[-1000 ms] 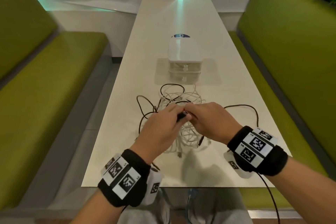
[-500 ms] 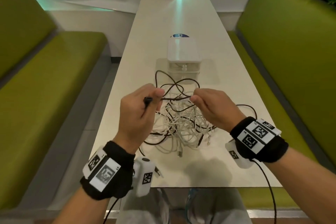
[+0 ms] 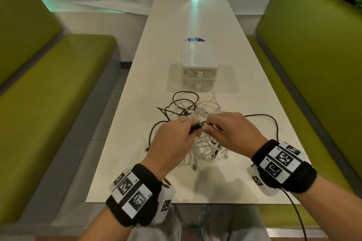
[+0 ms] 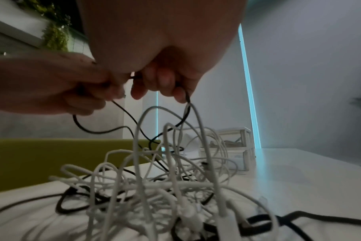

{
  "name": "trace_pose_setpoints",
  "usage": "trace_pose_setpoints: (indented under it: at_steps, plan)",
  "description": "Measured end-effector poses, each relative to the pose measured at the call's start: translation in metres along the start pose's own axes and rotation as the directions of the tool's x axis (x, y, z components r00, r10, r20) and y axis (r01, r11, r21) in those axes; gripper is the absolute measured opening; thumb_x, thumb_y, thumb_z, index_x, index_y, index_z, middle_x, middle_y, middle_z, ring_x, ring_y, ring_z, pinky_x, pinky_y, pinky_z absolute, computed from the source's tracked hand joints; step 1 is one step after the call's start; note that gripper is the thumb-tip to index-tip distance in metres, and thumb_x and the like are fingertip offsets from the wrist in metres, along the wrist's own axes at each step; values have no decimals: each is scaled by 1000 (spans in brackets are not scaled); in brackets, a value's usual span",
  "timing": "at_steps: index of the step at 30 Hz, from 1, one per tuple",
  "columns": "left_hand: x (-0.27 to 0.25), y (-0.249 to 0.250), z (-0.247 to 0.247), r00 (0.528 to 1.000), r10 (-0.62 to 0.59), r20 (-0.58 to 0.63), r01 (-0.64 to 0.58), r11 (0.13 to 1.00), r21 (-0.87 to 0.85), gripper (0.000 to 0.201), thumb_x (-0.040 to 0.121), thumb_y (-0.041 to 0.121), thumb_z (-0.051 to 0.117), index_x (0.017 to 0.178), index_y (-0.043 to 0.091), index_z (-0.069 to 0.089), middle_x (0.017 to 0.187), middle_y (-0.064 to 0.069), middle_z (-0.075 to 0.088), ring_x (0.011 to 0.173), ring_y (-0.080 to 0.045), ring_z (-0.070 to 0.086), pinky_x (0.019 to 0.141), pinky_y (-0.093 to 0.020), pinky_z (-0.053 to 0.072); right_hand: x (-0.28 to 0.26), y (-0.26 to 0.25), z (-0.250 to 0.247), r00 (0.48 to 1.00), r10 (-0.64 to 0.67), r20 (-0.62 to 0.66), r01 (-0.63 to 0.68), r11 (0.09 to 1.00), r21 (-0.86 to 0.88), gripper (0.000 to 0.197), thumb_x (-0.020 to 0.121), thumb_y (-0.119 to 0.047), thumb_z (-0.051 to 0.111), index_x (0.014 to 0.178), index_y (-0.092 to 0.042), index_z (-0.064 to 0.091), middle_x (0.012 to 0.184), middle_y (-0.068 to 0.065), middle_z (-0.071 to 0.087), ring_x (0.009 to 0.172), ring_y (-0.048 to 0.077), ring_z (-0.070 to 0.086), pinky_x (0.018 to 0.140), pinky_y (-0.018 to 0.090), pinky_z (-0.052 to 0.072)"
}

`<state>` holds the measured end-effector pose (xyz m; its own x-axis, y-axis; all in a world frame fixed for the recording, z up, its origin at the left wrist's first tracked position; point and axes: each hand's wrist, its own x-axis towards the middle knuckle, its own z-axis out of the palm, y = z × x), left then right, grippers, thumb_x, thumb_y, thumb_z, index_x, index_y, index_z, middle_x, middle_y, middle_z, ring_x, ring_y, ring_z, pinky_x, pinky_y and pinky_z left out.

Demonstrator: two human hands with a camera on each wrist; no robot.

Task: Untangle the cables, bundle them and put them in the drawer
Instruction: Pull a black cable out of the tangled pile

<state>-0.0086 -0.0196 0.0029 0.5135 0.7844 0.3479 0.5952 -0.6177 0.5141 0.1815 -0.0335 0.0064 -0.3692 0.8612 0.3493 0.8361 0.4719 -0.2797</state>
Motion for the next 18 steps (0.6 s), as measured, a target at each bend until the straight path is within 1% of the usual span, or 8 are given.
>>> trace_pose_setpoints:
  at_steps: [3, 6, 8, 10, 11, 14, 16, 18]
  plan:
    - [-1, -5, -12, 991, 68, -113, -83, 988, -131, 30, 92, 37, 43, 82, 19, 65, 72, 9, 61, 63, -10, 57, 61, -33, 48, -4, -1, 1, 999, -29, -13, 30, 997, 65, 44, 101, -48, 31, 76, -15, 45, 65, -4, 44, 59, 16, 37, 52, 30, 33]
    - [3, -2, -27, 975, 67, -213, -124, 956, -268, 28, 95, 30, 47, 74, 19, 61, 70, 8, 60, 64, -12, 58, 62, -33, 47, 1, -8, 2, 999, -14, -50, 20, 992, 123, 40, 102, -41, 30, 86, -11, 53, 76, -3, 50, 68, 10, 35, 59, 25, 29]
    - [6, 1, -40, 961, -1, -277, -126, 889, -440, 24, 95, 24, 47, 74, 24, 58, 67, 13, 59, 64, -5, 56, 63, -22, 43, 7, -10, 0, 996, 21, -91, -7, 988, 154, 41, 101, -40, 31, 90, -8, 54, 78, -3, 50, 70, 11, 37, 61, 24, 28]
    - [7, 4, -54, 940, -69, -334, -144, 808, -571, 26, 97, 26, 46, 73, 23, 57, 65, 17, 56, 58, 2, 50, 60, -12, 36, 11, -9, -4, 990, 34, -138, -10, 985, 173, 49, 102, -44, 26, 85, -6, 52, 75, 0, 49, 68, 17, 40, 61, 27, 30]
    - [8, 6, -59, 931, -81, -355, -159, 787, -596, 30, 98, 28, 45, 72, 20, 56, 65, 16, 56, 55, 3, 47, 58, -10, 33, 12, -8, -5, 988, 32, -149, -6, 985, 173, 52, 102, -45, 24, 84, -6, 52, 74, 2, 51, 68, 20, 42, 62, 30, 34]
    - [6, 9, -61, 921, -100, -377, -166, 775, -610, 33, 99, 24, 42, 70, 16, 55, 61, 18, 54, 52, 4, 47, 57, -7, 32, 12, -6, -4, 987, 33, -155, -9, 988, 153, 51, 102, -43, 27, 89, -3, 56, 83, 6, 58, 75, 25, 51, 65, 39, 46]
    - [5, 1, -52, 923, -162, -349, -50, 848, -527, 33, 101, 26, 44, 74, 15, 59, 63, 20, 55, 52, 3, 46, 55, -9, 32, 10, -6, -1, 980, 76, -183, -40, 981, 192, 42, 102, -36, 33, 94, -3, 58, 89, 5, 60, 82, 25, 55, 68, 41, 49]
    - [3, -14, -41, 934, -221, -280, 122, 936, -331, 23, 101, 28, 47, 91, 19, 66, 79, 18, 63, 64, 1, 54, 59, -18, 41, 7, -4, 1, 972, 98, -212, -48, 972, 229, 34, 101, -30, 37, 94, -4, 58, 88, 0, 58, 82, 19, 53, 69, 36, 47]
